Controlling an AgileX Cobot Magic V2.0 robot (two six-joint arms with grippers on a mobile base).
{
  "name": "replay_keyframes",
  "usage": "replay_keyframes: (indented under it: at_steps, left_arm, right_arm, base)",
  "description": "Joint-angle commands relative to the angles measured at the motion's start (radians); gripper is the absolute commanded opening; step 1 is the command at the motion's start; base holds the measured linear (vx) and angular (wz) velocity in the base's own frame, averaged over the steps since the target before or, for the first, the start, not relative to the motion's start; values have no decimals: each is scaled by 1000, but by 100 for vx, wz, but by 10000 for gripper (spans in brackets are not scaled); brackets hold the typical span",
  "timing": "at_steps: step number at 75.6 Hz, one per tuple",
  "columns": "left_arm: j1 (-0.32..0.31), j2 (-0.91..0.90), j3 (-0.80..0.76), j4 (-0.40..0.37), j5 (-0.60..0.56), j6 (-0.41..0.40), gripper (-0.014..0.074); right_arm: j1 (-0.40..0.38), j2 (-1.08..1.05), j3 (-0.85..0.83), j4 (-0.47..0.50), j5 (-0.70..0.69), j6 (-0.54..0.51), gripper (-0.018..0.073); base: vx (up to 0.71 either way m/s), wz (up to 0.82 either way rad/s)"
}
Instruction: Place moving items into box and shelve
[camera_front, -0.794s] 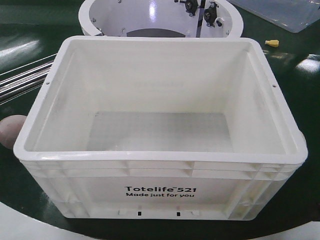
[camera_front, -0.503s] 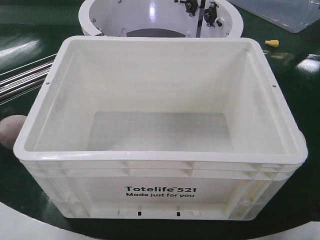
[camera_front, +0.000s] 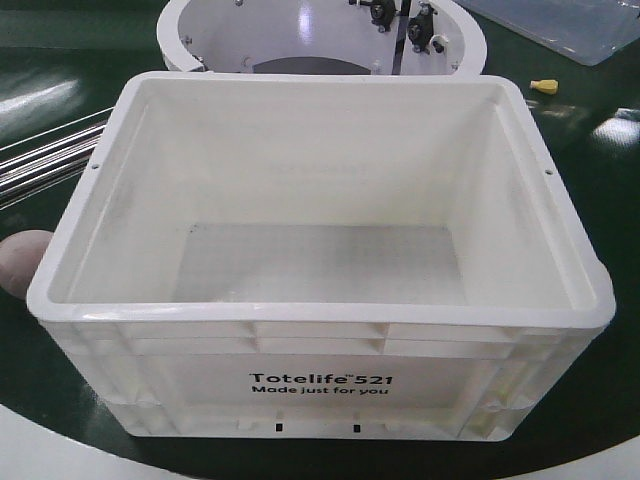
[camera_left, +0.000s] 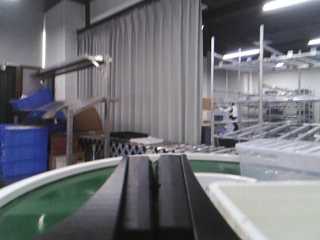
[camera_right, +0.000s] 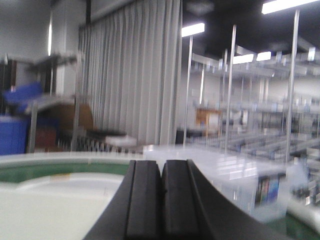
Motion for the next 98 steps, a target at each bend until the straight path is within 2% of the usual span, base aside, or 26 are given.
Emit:
replay_keyframes:
  at_steps: [1,23,38,52,67,80,98]
  left_arm:
    - [-1,43,-111,-5,-11,-13,-6]
    - [-1,408,-455,-5,-12,-14,-6]
    - [-1,630,-524,-5,-72,-14,-6]
    - [-1,748,-523,-4,-25,-13,-2]
    - [-1,797,-523,-5,115,-51,55]
    - [-1,797,-523,-5,128,-65,193]
    - [-1,822,-523,-5,157,-68,426]
  right_arm:
    - [-5,49,-98,-1,-52,-10,-4]
    - [-5,452,-399,3,-193,3,-4]
    - [-5,712,-480,4,-265,3,-4]
    - [-5,850,-480,2,-155,-1,-1]
    - [-5,910,-480,0,6,-92,35]
    - [-5,915,-480,0,46,-131,176]
    - [-5,917,-480,6,49,-129,545]
  base:
    - [0,0]
    - [0,0]
    - [0,0]
    - [0,0]
    - [0,0]
    - [0,0]
    - [0,0]
